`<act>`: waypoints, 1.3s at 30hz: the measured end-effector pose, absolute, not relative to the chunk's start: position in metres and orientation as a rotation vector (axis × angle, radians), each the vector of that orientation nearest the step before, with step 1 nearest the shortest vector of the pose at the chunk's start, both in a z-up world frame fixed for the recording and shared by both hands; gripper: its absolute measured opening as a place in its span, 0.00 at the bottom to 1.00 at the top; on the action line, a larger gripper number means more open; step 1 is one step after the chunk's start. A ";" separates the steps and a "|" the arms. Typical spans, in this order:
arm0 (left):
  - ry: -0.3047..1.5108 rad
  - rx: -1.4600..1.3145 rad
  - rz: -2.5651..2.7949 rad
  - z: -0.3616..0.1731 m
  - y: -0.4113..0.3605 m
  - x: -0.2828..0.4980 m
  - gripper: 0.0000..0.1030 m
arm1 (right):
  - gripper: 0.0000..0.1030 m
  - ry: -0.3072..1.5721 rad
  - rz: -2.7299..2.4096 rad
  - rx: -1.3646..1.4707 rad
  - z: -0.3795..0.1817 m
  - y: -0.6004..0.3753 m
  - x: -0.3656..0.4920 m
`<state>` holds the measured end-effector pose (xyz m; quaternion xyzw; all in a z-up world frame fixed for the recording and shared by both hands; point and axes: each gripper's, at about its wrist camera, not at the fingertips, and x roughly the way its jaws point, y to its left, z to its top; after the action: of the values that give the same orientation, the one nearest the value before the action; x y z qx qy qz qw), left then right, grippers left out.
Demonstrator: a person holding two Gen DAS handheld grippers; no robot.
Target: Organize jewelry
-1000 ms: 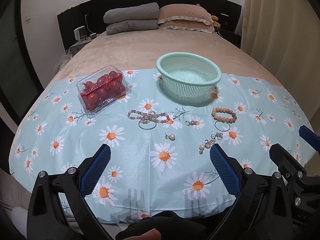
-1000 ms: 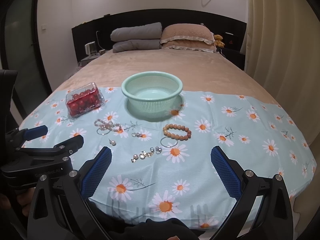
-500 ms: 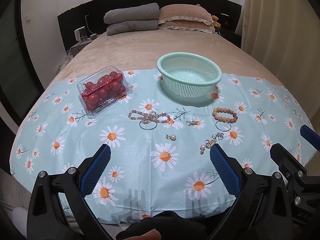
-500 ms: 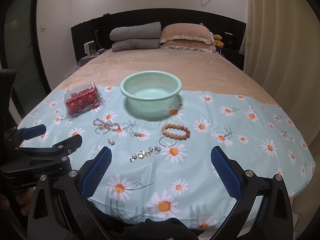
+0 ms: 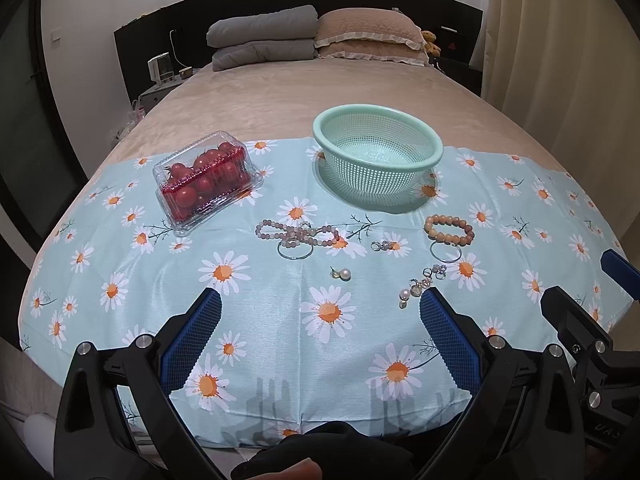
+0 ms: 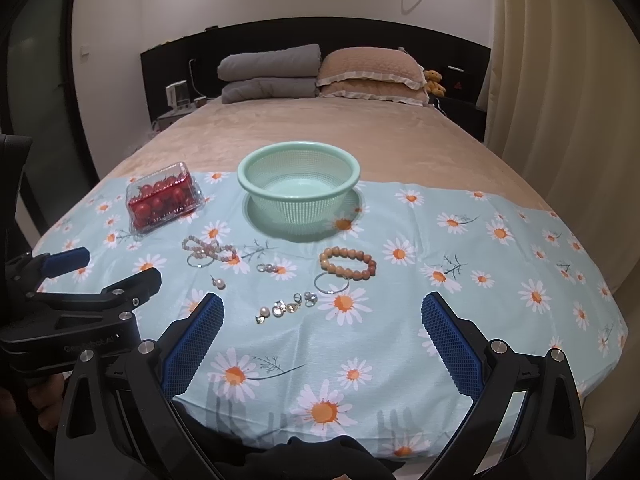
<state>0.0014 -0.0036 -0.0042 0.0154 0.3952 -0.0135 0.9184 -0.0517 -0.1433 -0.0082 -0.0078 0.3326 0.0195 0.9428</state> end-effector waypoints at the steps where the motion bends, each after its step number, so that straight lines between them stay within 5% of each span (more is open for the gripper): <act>1: 0.814 0.030 -0.030 -0.004 -0.004 0.001 0.95 | 0.93 0.679 0.040 -0.014 -0.008 -0.144 -0.052; 39: 0.893 -0.079 -0.108 -0.014 0.012 0.018 0.95 | 0.93 0.729 0.086 0.064 -0.012 -0.169 -0.038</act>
<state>0.0183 0.0121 -0.0142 -0.0381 0.4316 -0.0522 0.8998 -0.0383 -0.1688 -0.0125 0.0311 0.3564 0.0422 0.9329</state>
